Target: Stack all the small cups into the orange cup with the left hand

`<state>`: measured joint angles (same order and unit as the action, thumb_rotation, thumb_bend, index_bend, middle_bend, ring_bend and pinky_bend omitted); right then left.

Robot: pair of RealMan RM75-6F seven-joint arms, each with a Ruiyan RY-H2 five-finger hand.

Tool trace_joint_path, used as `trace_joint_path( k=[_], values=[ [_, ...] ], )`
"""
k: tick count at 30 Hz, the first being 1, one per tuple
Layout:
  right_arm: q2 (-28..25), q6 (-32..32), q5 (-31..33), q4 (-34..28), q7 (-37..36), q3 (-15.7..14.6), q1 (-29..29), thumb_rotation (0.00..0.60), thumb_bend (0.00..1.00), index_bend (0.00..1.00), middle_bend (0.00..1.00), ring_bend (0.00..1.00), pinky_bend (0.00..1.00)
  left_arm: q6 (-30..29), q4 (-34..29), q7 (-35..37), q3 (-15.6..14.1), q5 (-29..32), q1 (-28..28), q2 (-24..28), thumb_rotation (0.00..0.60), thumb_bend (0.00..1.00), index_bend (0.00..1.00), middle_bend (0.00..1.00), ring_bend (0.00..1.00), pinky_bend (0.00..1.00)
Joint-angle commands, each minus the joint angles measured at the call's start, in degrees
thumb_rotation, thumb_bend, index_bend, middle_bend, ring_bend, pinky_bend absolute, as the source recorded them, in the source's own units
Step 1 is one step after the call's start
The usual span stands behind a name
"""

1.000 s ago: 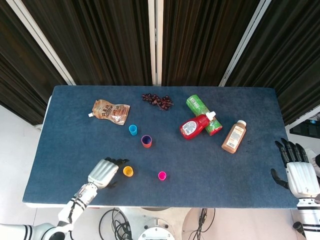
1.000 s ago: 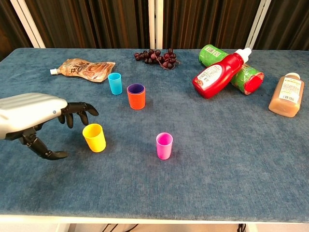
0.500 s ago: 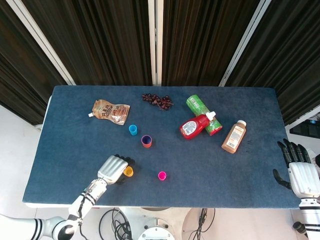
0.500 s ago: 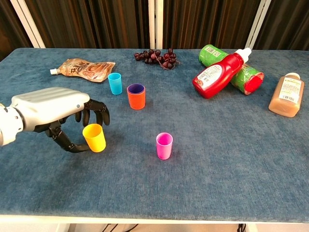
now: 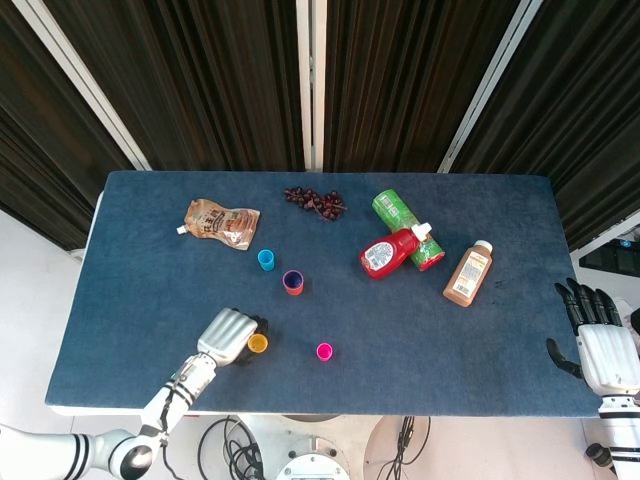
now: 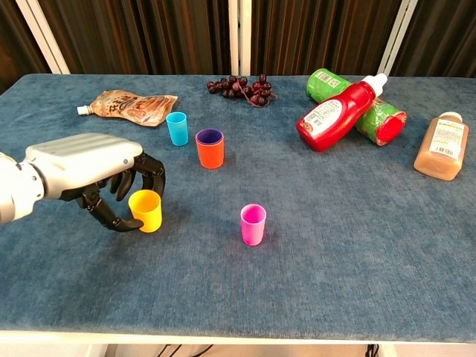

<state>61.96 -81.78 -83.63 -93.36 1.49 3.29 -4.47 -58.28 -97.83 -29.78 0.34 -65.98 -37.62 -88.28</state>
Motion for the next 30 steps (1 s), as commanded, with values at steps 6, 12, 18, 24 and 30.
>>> trace_joint_path(
  k=[6, 12, 18, 24, 30],
  values=[
    [0.01, -0.11, -0.04, -0.09, 0.15, -0.03, 0.05, 0.600, 0.31, 0.00, 0.00, 0.00, 0.00, -1.52, -2.12, 1.84, 3.46, -0.21, -0.45, 1.86, 0.600, 0.28, 0.47, 0.51, 0.56, 0.52],
    [0.10, -0.42, -0.50, -0.39, 0.39, -0.13, 0.08, 0.600, 0.31, 0.00, 0.00, 0.00, 0.00, 0.83, -3.74, 7.43, 11.53, 5.65, -3.40, 3.60, 0.600, 0.28, 0.47, 0.51, 0.56, 0.52],
    [0.27, -0.15, -0.53, -0.58, 0.82, -0.24, -0.04, 0.600, 0.31, 0.00, 0.00, 0.00, 0.00, 3.68, -0.21, 9.39, 15.99, 11.29, -7.51, 1.07, 0.600, 0.28, 0.47, 0.51, 0.56, 0.52],
    [0.33, -0.04, -0.32, -0.34, 0.51, -0.22, -0.03, 0.600, 0.31, 0.00, 0.00, 0.00, 0.00, 4.11, 4.99, 7.57, 16.81, 15.33, -11.05, -3.51, 0.600, 0.28, 0.47, 0.51, 0.56, 0.52],
    [0.09, 0.14, 0.09, 0.18, -0.33, -0.21, 0.09, 0.600, 0.31, 0.00, 0.00, 0.00, 0.00, 4.62, 10.75, 6.94, 17.40, 17.87, -13.99, -7.68, 0.600, 0.28, 0.47, 0.51, 0.56, 0.52]
  ],
)
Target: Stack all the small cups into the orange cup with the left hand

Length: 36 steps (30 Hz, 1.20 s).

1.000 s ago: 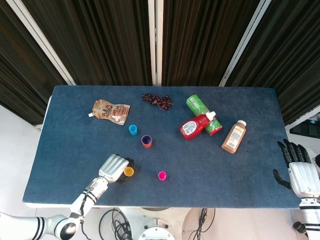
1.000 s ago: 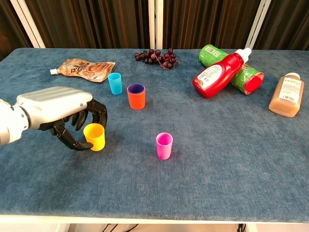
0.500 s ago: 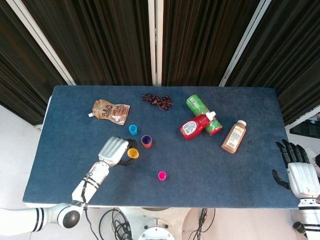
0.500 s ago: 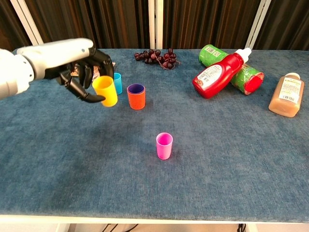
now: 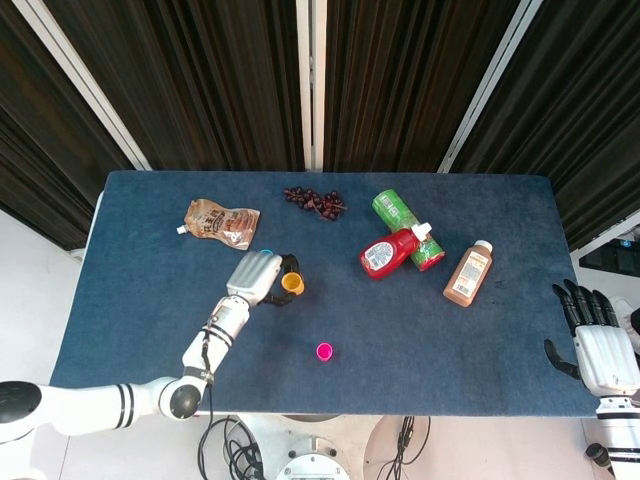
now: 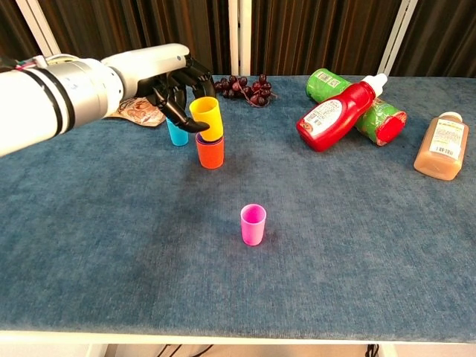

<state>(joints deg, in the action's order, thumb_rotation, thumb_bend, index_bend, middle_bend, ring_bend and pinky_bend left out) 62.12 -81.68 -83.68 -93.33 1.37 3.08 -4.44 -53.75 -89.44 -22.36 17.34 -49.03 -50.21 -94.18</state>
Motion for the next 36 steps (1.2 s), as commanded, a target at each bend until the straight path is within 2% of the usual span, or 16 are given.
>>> trace_joint_path(
  k=[1, 17, 21, 24, 32, 36],
  values=[
    [-0.10, 0.04, 0.20, 0.26, -0.38, 0.01, 0.09, 0.600, 0.31, 0.00, 0.00, 0.00, 0.00, 0.10, 3.06, -0.53, 0.49, 1.13, -1.70, -2.18, 0.600, 0.28, 0.47, 0.51, 0.56, 0.52],
    [-1.05, -0.03, 0.15, 0.42, -2.39, 0.11, 0.26, 0.600, 0.31, 0.00, 0.00, 0.00, 0.00, 0.85, 10.04, -0.41, -1.04, 2.55, -3.23, -5.04, 0.600, 0.28, 0.47, 0.49, 0.55, 0.52],
    [-1.00, 0.37, 0.49, 0.52, -2.42, 0.16, 0.14, 0.600, 0.31, 0.00, 0.00, 0.00, 0.00, 1.00, 9.22, 0.22, -1.55, 1.41, -3.00, -4.44, 0.600, 0.27, 0.36, 0.39, 0.48, 0.50],
    [-0.91, 0.61, 0.52, 0.51, -2.25, 0.13, 0.03, 0.600, 0.31, 0.00, 0.00, 0.00, 0.00, 0.12, 8.98, 0.34, -1.79, 0.24, -2.80, -4.30, 0.600, 0.26, 0.30, 0.36, 0.45, 0.47],
    [-1.09, 0.35, 0.29, 0.05, -1.93, 0.13, 0.06, 0.600, 0.31, 0.00, 0.00, 0.00, 0.00, -3.16, 10.27, -2.23, -1.53, -1.69, -2.99, -3.42, 0.600, 0.26, 0.29, 0.35, 0.39, 0.44],
    [-1.28, 0.15, 0.23, -0.19, -1.81, 0.08, 0.19, 0.600, 0.31, 0.00, 0.00, 0.00, 0.00, -2.88, 13.01, -6.63, -1.51, 1.28, -3.69, -2.75, 0.600, 0.26, 0.28, 0.32, 0.33, 0.40]
  ],
)
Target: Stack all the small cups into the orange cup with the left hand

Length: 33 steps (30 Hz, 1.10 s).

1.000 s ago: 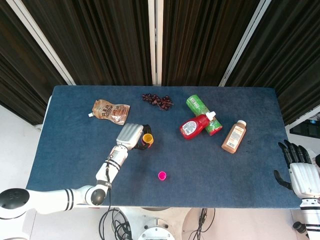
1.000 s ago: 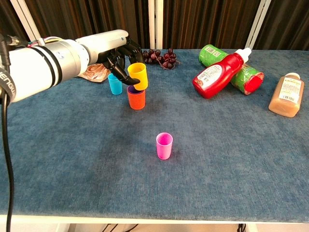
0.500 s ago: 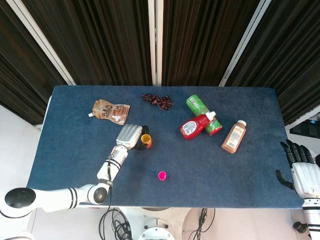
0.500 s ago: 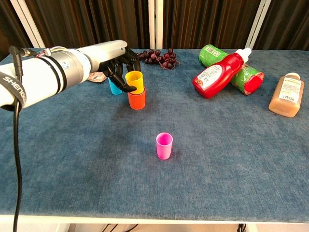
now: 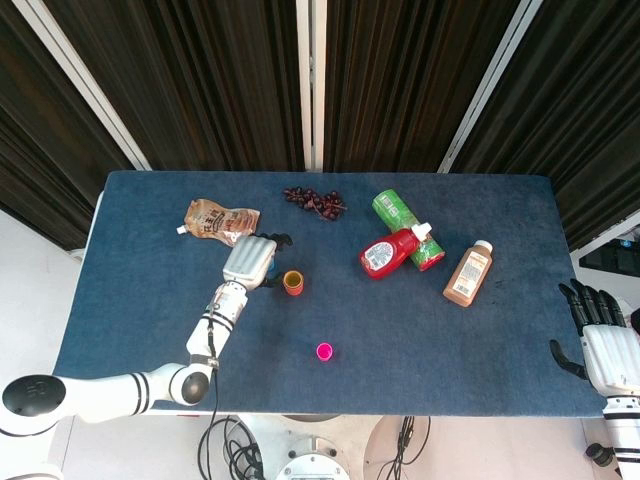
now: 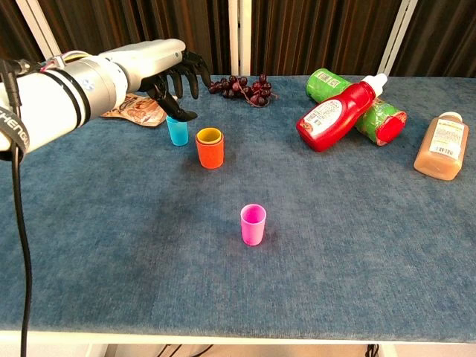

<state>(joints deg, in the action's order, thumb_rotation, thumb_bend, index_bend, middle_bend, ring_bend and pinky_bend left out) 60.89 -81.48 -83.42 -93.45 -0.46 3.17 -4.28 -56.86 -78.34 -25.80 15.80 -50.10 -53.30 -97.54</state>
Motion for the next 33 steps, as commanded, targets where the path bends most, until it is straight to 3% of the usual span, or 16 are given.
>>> trace_joint_path(
  k=[1, 10, 22, 33],
  values=[
    [-0.12, -0.10, -0.05, -0.18, 0.06, -0.03, 0.07, 0.600, 0.31, 0.00, 0.00, 0.00, 0.00, 0.91, 2.55, -5.43, -0.06, 4.44, -1.03, 0.97, 0.600, 0.25, 0.27, 0.30, 0.30, 0.39],
    [-0.17, 0.35, 0.31, -0.42, 0.58, -0.07, -0.03, 0.600, 0.31, 0.00, 0.00, 0.00, 0.00, 5.56, 4.33, -9.69, -0.82, 12.36, -2.27, 1.57, 0.600, 0.24, 0.25, 0.27, 0.27, 0.37],
    [0.12, 1.28, 0.83, 0.07, 0.91, -0.10, -0.36, 0.600, 0.31, 0.00, 0.00, 0.00, 0.00, 9.43, 9.78, -5.44, -1.13, 10.34, -3.70, -1.53, 0.600, 0.24, 0.30, 0.29, 0.30, 0.40],
    [-0.86, 0.77, 0.26, 0.09, -0.13, -0.07, -0.23, 0.600, 0.32, 0.00, 0.00, 0.00, 0.00, 10.73, 16.52, -2.07, -0.61, 7.97, -5.00, -5.45, 0.600, 0.24, 0.41, 0.39, 0.43, 0.51]
  ],
)
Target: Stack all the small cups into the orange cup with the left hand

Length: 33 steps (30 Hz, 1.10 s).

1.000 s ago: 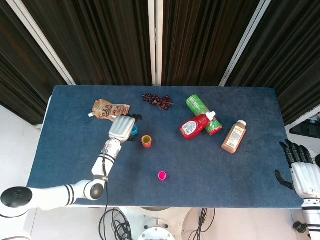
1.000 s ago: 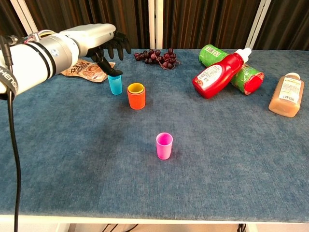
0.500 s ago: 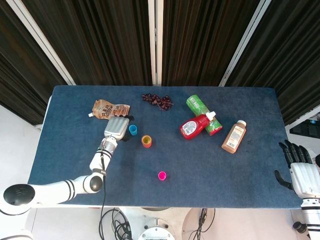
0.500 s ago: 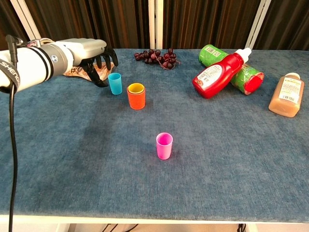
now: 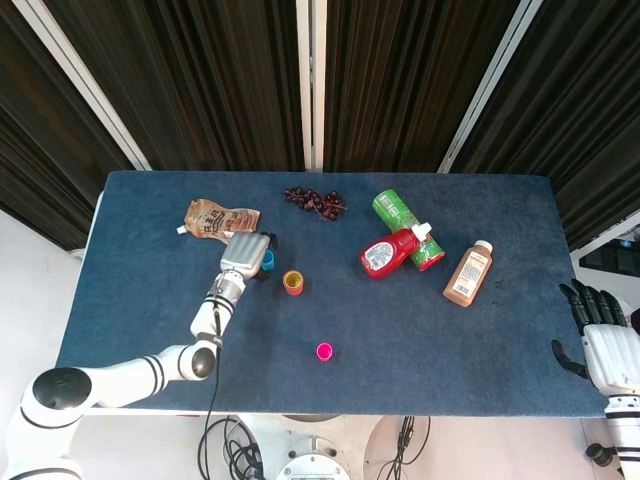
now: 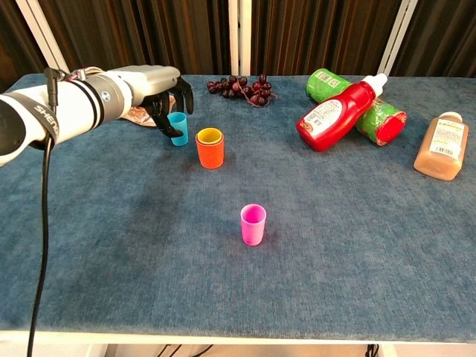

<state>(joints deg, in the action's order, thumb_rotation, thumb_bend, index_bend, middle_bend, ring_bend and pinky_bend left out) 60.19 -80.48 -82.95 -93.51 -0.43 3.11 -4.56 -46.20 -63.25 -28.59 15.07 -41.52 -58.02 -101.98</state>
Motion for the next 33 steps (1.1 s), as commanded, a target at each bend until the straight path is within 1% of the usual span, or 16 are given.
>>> trace_joint_path(
  k=[1, 11, 15, 18, 20, 25, 30, 33],
  values=[
    [-0.21, -0.26, -0.19, 0.23, -0.24, 0.01, 0.07, 0.600, 0.32, 0.00, 0.00, 0.00, 0.00, -0.02, 1.97, 0.79, 0.02, -0.98, -0.32, -1.27, 0.600, 0.24, 0.41, 0.40, 0.44, 0.52],
    [-0.14, 0.40, 0.15, 0.48, -0.60, 0.00, -0.14, 0.600, 0.32, 0.00, 0.00, 0.00, 0.00, -1.09, 4.85, 2.34, -0.02, -4.12, -0.06, -2.66, 0.600, 0.26, 0.52, 0.50, 0.54, 0.61],
    [-0.16, 0.24, -0.04, 0.19, -0.35, -0.02, -0.15, 0.600, 0.32, 0.00, 0.00, 0.00, 0.00, -1.46, 4.43, 2.83, 0.24, -4.78, 0.33, -2.39, 0.600, 0.28, 0.54, 0.52, 0.56, 0.62],
    [-0.25, -0.07, -0.15, 0.02, -0.16, 0.03, -0.08, 0.600, 0.32, 0.00, 0.00, 0.00, 0.00, -2.56, 2.45, 3.08, 0.65, -5.70, 0.67, -1.30, 0.600, 0.28, 0.54, 0.52, 0.56, 0.62],
    [-0.28, -0.18, -0.12, -0.07, -0.06, 0.07, -0.05, 0.600, 0.32, 0.00, 0.00, 0.00, 0.00, -3.71, 0.24, 3.03, 1.04, -6.45, 0.91, -0.05, 0.600, 0.28, 0.54, 0.52, 0.56, 0.62],
    [-0.12, -0.10, -0.06, -0.27, 0.32, 0.08, -0.12, 0.600, 0.32, 0.00, 0.00, 0.00, 0.00, -6.87, -9.40, 0.86, 1.82, -7.40, 1.85, 5.47, 0.600, 0.28, 0.54, 0.52, 0.56, 0.62],
    [0.16, -0.04, -0.44, -0.69, 1.14, -0.10, -0.26, 0.600, 0.32, 0.00, 0.00, 0.00, 0.00, -7.90, -19.99, -3.26, 1.43, -5.41, 2.32, 10.91, 0.600, 0.28, 0.54, 0.52, 0.56, 0.62],
    [0.31, -0.09, -0.69, -0.98, 1.66, -0.26, -0.27, 0.600, 0.32, 0.00, 0.00, 0.00, 0.00, -8.82, -24.23, -5.33, 1.14, -4.50, 2.00, 12.39, 0.600, 0.28, 0.54, 0.52, 0.56, 0.62]
  ],
)
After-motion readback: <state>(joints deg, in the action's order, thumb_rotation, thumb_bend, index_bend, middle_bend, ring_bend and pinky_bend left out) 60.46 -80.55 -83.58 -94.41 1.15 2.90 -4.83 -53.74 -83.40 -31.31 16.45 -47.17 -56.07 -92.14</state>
